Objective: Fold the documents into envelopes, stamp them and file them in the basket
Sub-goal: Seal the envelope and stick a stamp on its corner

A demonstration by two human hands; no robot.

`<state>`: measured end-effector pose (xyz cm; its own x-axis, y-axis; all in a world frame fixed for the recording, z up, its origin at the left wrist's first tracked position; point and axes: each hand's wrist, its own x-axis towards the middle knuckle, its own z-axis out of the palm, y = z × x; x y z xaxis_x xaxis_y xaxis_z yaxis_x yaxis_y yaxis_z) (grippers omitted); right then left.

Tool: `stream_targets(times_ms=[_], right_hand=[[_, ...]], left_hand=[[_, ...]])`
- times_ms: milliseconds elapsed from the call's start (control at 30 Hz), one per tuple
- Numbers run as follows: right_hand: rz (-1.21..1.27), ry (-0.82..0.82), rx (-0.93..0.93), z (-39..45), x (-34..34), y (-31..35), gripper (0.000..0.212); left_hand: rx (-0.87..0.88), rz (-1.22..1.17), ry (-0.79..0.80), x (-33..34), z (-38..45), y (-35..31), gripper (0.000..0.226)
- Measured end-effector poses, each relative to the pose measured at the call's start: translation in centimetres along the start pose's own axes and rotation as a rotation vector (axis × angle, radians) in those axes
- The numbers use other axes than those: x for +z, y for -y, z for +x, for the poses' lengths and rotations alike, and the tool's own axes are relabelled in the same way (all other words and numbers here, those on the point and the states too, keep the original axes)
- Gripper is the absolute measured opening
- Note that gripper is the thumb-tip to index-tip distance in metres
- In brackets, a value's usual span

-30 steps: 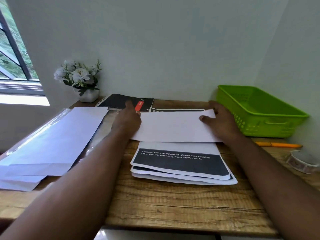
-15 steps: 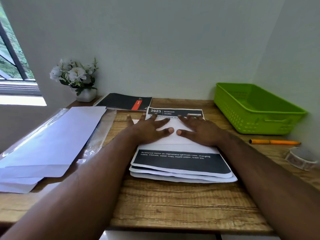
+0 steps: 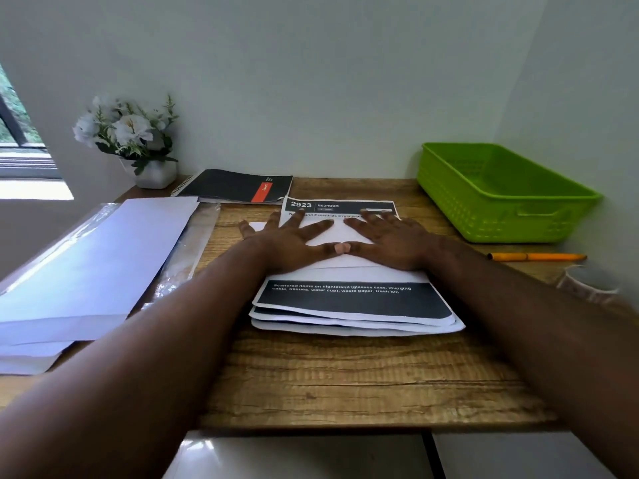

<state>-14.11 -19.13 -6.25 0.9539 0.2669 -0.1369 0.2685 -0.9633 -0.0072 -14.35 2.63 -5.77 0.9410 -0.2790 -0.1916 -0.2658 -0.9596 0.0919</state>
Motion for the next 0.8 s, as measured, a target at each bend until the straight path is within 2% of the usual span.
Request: stream_targets(times_ms=[167, 300, 400, 467, 533, 600, 667, 800], right_hand=[[0.055, 0.013, 0.021, 0.0, -0.1, 0.0, 0.104], [0.049, -0.058, 0.016, -0.1, 0.2, 0.0, 0.093], [0.071, -0.273, -0.016, -0.5, 0.4, 0.0, 0.085], [0.124, -0.472, -0.118, -1.6, -0.1, 0.3, 0.076], [0.17, -0.652, -0.225, -2.8, -0.7, 0.2, 0.053], [0.272, -0.763, -0.25, -4.6, -1.6, 0.0, 0.039], [0.391, -0.785, -0.181, -7.5, -2.3, -1.0, 0.026], [0.379, -0.706, -0.006, -14.1, -2.7, -6.0, 0.02]], left_hand=[[0.012, 0.001, -0.018, 0.0, 0.0, 0.0, 0.09], [0.022, 0.013, -0.033, -0.3, 0.0, 0.1, 0.094], [0.115, 0.021, -0.224, -1.5, -0.2, -0.7, 0.084], [0.243, -0.007, -0.32, -2.1, -0.4, -1.5, 0.074], [0.385, -0.088, -0.325, -2.5, -1.1, -2.1, 0.068], [0.503, -0.149, -0.34, -3.2, -2.2, -2.7, 0.062], [0.55, -0.188, -0.376, -4.1, -3.5, -3.4, 0.055], [0.61, -0.233, -0.384, -4.5, -5.7, -7.4, 0.051]])
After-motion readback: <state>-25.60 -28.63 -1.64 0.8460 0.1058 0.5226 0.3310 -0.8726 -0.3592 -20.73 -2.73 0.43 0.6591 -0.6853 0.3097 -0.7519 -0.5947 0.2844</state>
